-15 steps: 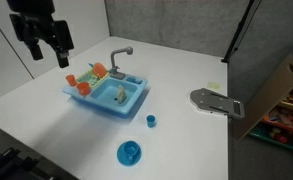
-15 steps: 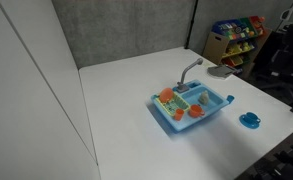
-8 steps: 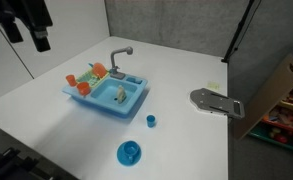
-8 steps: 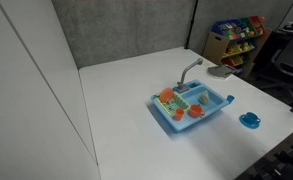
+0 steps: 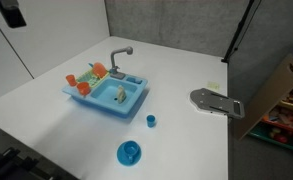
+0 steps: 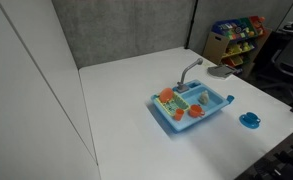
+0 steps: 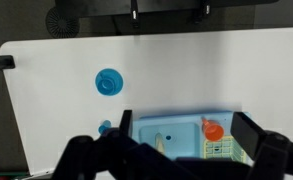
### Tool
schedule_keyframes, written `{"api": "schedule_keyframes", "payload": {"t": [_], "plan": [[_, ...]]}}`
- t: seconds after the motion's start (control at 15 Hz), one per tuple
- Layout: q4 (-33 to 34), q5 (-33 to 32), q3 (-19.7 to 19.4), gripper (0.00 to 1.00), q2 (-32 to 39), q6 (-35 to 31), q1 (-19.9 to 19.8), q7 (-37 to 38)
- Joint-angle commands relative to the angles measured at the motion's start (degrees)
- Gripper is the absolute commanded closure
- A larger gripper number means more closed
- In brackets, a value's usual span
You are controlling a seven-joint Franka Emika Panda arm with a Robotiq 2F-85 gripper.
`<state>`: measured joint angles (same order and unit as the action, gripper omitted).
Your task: Put the orange mug on the blue counter
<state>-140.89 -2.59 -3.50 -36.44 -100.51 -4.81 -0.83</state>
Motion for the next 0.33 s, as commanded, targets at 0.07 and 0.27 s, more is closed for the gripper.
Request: {"api": "schedule_keyframes", "payload": {"t": [0.07, 0.27], "plan": [[0.1, -0.1, -0.1, 0.00, -0.9, 0.3, 0.2, 0.3], [-0.1, -0.1, -0.1, 0.00, -1.0, 0.3, 0.2, 0.3]]}}
